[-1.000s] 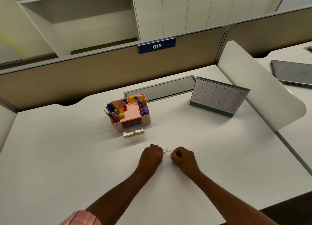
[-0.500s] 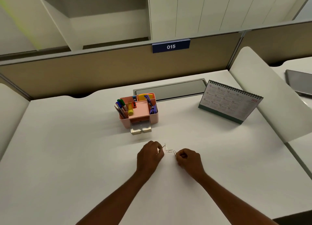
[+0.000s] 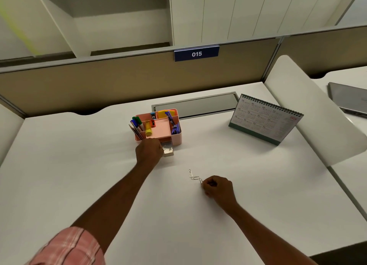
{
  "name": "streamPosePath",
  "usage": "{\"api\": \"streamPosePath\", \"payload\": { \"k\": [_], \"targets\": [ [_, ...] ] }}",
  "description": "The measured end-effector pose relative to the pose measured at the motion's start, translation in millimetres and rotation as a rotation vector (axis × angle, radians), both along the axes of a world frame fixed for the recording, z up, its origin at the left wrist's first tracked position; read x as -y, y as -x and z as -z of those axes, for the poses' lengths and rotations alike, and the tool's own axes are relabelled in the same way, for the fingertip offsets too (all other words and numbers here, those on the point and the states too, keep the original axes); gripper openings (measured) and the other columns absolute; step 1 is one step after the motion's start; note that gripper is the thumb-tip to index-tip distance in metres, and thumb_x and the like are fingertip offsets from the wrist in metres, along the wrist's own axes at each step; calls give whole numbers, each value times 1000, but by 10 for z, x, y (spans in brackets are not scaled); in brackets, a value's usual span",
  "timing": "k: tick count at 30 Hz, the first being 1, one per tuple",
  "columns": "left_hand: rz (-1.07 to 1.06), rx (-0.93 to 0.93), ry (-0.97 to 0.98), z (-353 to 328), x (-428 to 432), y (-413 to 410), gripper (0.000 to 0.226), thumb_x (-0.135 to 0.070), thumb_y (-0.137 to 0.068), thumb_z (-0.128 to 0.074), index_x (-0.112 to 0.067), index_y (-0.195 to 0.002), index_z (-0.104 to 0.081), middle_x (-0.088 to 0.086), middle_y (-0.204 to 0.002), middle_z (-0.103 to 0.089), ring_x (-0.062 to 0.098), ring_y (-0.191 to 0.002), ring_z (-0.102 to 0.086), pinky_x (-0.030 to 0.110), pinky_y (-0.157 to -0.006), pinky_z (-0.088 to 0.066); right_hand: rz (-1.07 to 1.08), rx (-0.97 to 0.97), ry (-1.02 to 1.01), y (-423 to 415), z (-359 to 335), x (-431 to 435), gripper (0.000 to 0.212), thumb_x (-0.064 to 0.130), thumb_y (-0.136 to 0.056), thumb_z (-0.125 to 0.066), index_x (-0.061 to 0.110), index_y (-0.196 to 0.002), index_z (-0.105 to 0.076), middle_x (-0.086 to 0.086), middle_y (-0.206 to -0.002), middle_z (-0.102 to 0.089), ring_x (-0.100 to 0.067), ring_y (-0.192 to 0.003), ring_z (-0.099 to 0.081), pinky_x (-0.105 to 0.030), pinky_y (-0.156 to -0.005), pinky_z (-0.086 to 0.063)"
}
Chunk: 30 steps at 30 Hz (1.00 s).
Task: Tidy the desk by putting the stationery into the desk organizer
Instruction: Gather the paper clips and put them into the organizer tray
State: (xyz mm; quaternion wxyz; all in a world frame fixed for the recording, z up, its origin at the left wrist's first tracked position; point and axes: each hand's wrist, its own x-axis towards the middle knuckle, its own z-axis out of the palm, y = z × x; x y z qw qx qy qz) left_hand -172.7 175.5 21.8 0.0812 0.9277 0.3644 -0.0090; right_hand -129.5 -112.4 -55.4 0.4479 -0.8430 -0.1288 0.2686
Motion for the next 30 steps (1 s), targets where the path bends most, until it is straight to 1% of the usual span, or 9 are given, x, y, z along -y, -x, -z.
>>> {"api": "streamPosePath", "payload": {
  "k": [6, 9, 12, 15, 18, 21, 24, 26, 30],
  "targets": [
    [38, -123, -16, 19, -78, -143, 19, -32, -97, -68, -16, -103, -78, 3, -89, -70, 25, -89, -69, 32, -70, -51, 4, 1, 7, -17, 20, 7, 6, 24, -77, -74, 23, -72, -73, 2, -59, -72, -10, -53, -65, -34, -65, -58],
    [71, -145, -33, 33, -78, -169, 18, -29, -99, -66, -16, -104, -77, 4, -91, -69, 25, -89, -68, 32, -71, -52, 15, -3, 4, -20, 29, 11, 6, 24, -77, -74, 23, -72, -73, 2, -59, -72, -10, -52, -65, -34, -64, -58],
    [80, -127, -24, 17, -79, -160, 17, -26, -100, -64, -16, -103, -78, 1, -85, -62, 24, -86, -66, 30, -68, -49, 18, -1, 5, -16, 35, 8, 6, 25, -77, -74, 23, -72, -73, 2, -59, -72, -9, -52, -65, -32, -64, -58],
    [43, -32, 41, -25, -44, -124, 18, -23, -100, -63, -17, -103, -79, 2, -92, -68, 24, -89, -67, 32, -69, -51, 15, -4, 4, -13, 42, 9, 6, 24, -77, -73, 24, -72, -74, 2, -59, -72, -9, -53, -65, -32, -65, -57],
    [-1, 154, 137, -84, 166, -34, 18, -27, -99, -63, -21, -100, -80, 1, -95, -75, 20, -85, -65, 29, -69, -50, 10, -10, -2, -5, 50, 10, 6, 25, -78, -72, 25, -72, -74, 3, -60, -72, -6, -54, -64, -30, -65, -56],
    [80, 290, 323, -70, 512, 135, 12, -31, -94, -70, -25, -93, -80, -7, -93, -77, 15, -86, -68, 32, -71, -56, 42, -82, -48, 1, 37, 19, 8, 29, -77, -71, 24, -76, -77, 1, -63, -72, -7, -54, -62, -21, -61, -53],
    [200, 272, 555, 50, 861, 328, 8, -32, -88, -76, -26, -88, -82, -11, -87, -78, 6, -79, -69, 35, -76, -58, 108, -234, -163, -26, 30, 37, 10, 27, -80, -77, 18, -82, -80, -8, -72, -74, -15, -62, -64, -32, -67, -58],
    [202, 242, 690, 160, 1031, 409, 10, -34, -86, -79, -25, -88, -82, -12, -85, -79, 4, -72, -69, 36, -78, -60, 99, -273, -195, -32, 21, 51, 12, 28, -81, -79, 17, -85, -80, -11, -78, -75, -16, -66, -66, -37, -72, -60],
    [111, 271, 832, 267, 1189, 472, 18, -35, -86, -83, -22, -98, -82, -7, -89, -79, 14, -65, -75, 36, -69, -63, 54, -336, -261, 5, -21, 41, 16, 29, -85, -81, 14, -89, -79, -16, -85, -75, -18, -71, -67, -39, -73, -59]
  ]
}}
